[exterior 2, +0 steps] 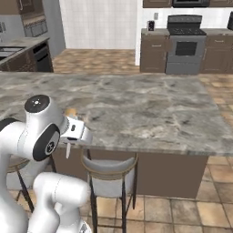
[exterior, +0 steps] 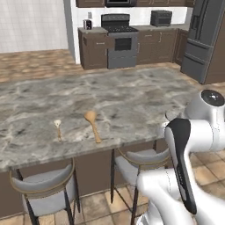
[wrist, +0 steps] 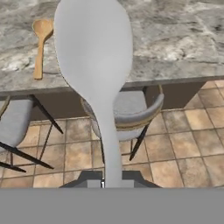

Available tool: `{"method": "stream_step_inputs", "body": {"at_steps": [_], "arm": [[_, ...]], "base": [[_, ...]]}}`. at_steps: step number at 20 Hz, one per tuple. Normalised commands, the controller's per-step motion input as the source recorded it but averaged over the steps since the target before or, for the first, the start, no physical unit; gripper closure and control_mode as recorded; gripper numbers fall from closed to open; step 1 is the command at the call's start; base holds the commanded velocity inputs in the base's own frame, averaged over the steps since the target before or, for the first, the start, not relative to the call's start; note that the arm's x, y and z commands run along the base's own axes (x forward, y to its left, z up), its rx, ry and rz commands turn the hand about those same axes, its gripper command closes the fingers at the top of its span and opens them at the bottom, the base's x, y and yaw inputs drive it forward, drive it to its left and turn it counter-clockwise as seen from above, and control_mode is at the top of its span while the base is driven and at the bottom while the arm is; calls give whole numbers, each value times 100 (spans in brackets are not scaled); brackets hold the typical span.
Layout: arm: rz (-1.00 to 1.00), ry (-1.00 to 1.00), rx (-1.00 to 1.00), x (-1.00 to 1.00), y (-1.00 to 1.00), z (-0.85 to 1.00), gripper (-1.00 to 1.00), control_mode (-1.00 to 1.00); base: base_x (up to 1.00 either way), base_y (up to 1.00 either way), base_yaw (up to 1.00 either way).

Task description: Pick up the metallic utensils from the counter and place them in the open drawer. Make sure not to pick up any wooden utensils.

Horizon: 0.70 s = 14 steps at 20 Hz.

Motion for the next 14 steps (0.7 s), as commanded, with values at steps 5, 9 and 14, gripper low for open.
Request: {"method": "stream_step_inputs", "body": {"at_steps": [5, 9, 14], "arm": [[0, 0, 0, 0, 0, 0, 100, 100], [0, 0, 0, 0, 0, 0, 100, 100], [0, 0, 0, 0, 0, 0, 100, 100]], "base": [[6, -100, -14], [25, -100, -10], [49, -100, -6]]}}
